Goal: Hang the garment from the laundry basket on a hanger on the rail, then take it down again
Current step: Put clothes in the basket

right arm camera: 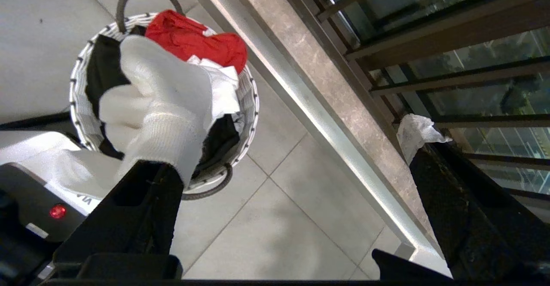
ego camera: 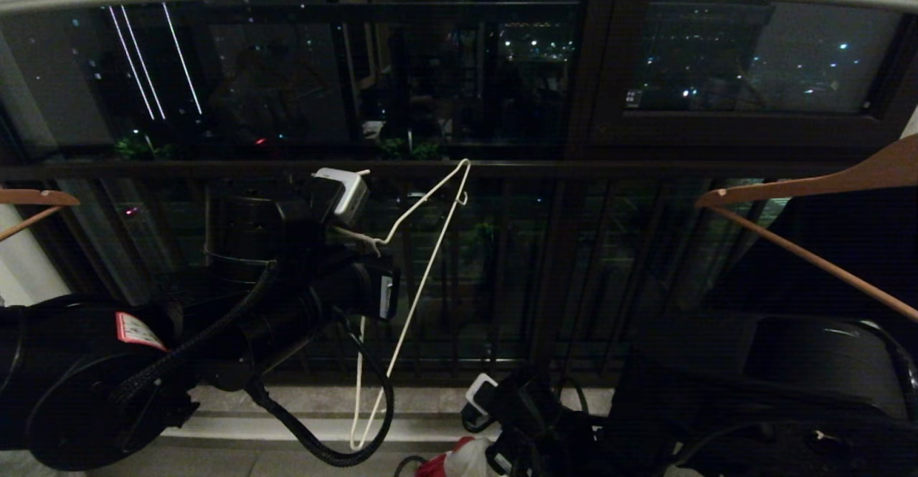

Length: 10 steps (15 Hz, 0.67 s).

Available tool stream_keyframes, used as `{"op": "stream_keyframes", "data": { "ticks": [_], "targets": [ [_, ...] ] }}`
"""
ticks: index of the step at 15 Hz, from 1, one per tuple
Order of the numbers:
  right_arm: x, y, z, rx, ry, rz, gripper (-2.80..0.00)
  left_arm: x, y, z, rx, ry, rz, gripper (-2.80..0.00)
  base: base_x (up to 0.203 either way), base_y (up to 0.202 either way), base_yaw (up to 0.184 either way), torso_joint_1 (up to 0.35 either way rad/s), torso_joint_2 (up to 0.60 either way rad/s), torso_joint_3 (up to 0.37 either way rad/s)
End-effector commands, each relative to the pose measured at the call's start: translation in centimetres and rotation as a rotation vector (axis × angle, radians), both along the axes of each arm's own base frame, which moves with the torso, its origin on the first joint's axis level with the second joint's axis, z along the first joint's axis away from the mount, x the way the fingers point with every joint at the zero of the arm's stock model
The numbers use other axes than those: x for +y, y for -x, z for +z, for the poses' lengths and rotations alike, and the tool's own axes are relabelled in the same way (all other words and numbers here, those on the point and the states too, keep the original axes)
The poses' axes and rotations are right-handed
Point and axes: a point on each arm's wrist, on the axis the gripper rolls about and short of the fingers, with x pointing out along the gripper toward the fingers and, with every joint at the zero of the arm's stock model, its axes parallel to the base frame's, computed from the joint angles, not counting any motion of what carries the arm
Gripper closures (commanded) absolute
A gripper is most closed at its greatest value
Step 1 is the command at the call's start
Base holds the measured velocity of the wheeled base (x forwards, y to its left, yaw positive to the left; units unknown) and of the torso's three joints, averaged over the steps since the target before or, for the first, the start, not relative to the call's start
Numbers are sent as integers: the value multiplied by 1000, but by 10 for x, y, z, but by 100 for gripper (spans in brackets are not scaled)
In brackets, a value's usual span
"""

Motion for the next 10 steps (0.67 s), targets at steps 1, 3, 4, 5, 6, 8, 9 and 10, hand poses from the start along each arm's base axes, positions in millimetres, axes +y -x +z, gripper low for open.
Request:
{"op": "stream_keyframes", "data": {
  "ticks": [1, 3, 4, 5, 6, 8, 9, 10],
  "targets": [
    [0, -3, 2, -15, 6, 4, -280, 1, 2, 2, -8, 5, 1, 0, 0, 0, 0, 0, 0, 0],
    [4, -7, 9, -47, 6, 27, -280, 5, -1, 5, -16, 9, 16, 0, 0, 0, 0, 0, 0, 0],
    [7, -11, 13, -65, -1, 33, -280, 6, 1, 7, -23, 13, 15, 0, 0, 0, 0, 0, 0, 0],
    [10, -15, 14, -68, -5, 47, -280, 7, 2, 8, -24, 14, 16, 0, 0, 0, 0, 0, 0, 0],
    [7, -19, 13, -52, 16, 87, -280, 8, 3, 7, -6, 0, 15, 0, 0, 0, 0, 0, 0, 0],
    [9, -33, 20, -20, 0, 123, -280, 11, 8, 14, -4, 0, 13, 0, 0, 0, 0, 0, 0, 0],
    [8, -39, 23, 11, 4, 128, -280, 13, 10, 18, -14, 8, 14, 0, 0, 0, 0, 0, 0, 0],
    [3, -43, 24, 39, 14, 120, -280, 13, 11, 19, -16, 9, 14, 0, 0, 0, 0, 0, 0, 0]
  ]
}}
